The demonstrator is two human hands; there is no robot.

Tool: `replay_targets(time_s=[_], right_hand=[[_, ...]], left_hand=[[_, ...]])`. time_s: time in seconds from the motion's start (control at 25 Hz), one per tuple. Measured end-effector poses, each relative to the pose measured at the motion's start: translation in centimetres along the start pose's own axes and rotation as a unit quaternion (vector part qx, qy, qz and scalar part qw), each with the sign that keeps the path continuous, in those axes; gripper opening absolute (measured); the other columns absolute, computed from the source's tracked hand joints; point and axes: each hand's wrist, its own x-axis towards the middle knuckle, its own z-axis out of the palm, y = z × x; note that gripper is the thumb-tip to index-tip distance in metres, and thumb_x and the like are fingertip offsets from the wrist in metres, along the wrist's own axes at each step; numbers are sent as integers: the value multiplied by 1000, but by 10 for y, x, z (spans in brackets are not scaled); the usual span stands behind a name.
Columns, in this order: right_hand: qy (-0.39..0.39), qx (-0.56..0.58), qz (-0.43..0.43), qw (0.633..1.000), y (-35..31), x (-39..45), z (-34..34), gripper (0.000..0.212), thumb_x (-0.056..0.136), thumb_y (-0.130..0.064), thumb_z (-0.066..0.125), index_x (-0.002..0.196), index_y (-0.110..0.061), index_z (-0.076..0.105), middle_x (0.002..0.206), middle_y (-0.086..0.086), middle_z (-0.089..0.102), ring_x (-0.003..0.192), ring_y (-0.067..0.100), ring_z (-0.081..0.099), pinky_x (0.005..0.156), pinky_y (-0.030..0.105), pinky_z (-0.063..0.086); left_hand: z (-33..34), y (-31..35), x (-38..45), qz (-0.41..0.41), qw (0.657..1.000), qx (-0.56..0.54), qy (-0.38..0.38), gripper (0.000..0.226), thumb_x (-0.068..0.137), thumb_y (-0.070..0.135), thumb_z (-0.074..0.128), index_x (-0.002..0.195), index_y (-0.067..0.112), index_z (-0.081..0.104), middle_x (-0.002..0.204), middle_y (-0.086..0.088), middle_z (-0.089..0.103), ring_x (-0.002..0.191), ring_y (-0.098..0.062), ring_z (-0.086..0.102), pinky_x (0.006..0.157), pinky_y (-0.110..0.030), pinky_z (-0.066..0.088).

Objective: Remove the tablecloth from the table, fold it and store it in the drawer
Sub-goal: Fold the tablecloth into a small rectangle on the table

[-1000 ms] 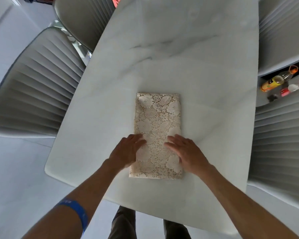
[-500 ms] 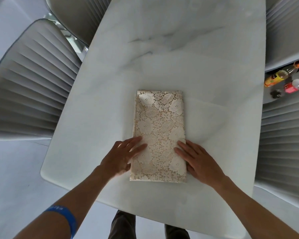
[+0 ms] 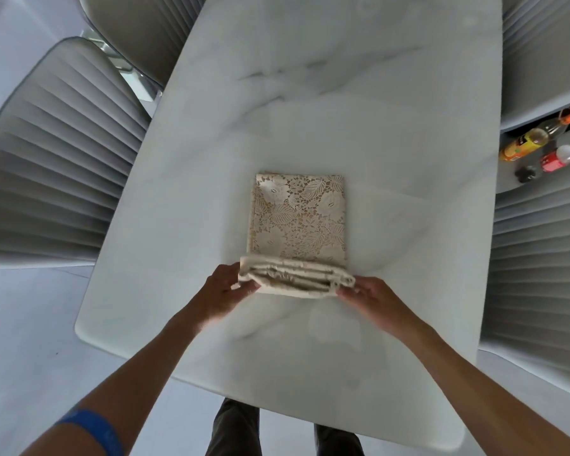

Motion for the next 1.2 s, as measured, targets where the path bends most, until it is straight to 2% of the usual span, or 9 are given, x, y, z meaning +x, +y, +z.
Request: replay_targets(time_s=[0.08,0.2,0.4,0.56,0.64,0.72,0.84,1.08,1.2], right_hand=[[76,33,51,995,-13,21,-1,35,87,-57,58,76,-27,70,59,-7,62,57,11,61,57,30,38],[191,51,111,974,-19,48,4,40,93,-37,62,56,-21,57,44,-11,50,49,11,49,52,25,36],[266,-63,93,957,-9,52,18,39,97,-34,56,67,-9,57,55,-2,54,56,21,52,53,31,33],[294,-86,90,948,-12,48,27,35,100,-29,51,76,-5,58,60,2,57,62,28,55,56,34,35],[319,-122,106,934,-18,45,30,25,100,-25,50,88,-5,59,77,10,65,74,34,60,64,38,43],[377,-242,4,894,-21,36,41,11,98,-15,52,102,-8,58,98,11,65,89,35,60,76,40,45],[251,-410,-215,850,-9,31,72,39,101,-21,45,138,-9,51,147,11,49,137,33,43,111,44,34],[136,-494,-93,854,1,39,76,82,91,-61,46,156,-18,20,165,4,14,152,27,10,120,52,16],[127,-493,-85,856,1,40,75,90,85,-65,49,157,-22,16,166,8,9,152,31,8,120,52,16]], left_hand=[[9,7,10,-72,992,-60,88,33,83,62,58,68,33,63,70,21,61,66,3,52,66,-23,39],[20,11,27,-123,972,-66,189,43,88,57,57,70,19,64,65,13,64,63,-4,54,61,-25,39],[23,15,33,-136,961,2,242,32,94,45,53,77,18,50,71,4,62,72,-27,59,69,-37,46],[29,15,26,-94,960,31,263,27,98,39,48,85,17,54,76,1,65,77,-29,63,74,-40,49],[29,13,27,-71,953,79,282,25,98,38,50,89,16,57,83,-3,60,78,-27,60,71,-36,48],[28,9,28,-54,954,111,272,25,98,38,49,90,16,57,86,-4,57,80,-27,57,70,-37,49],[24,1,30,-42,955,126,266,26,98,37,47,88,16,55,84,-3,56,81,-27,56,69,-37,47],[8,19,40,-124,946,181,240,29,97,41,48,95,14,59,99,-8,62,93,-34,61,76,-42,50],[12,23,29,101,892,354,263,40,91,39,58,120,13,57,122,-11,59,106,-33,58,82,-46,51]])
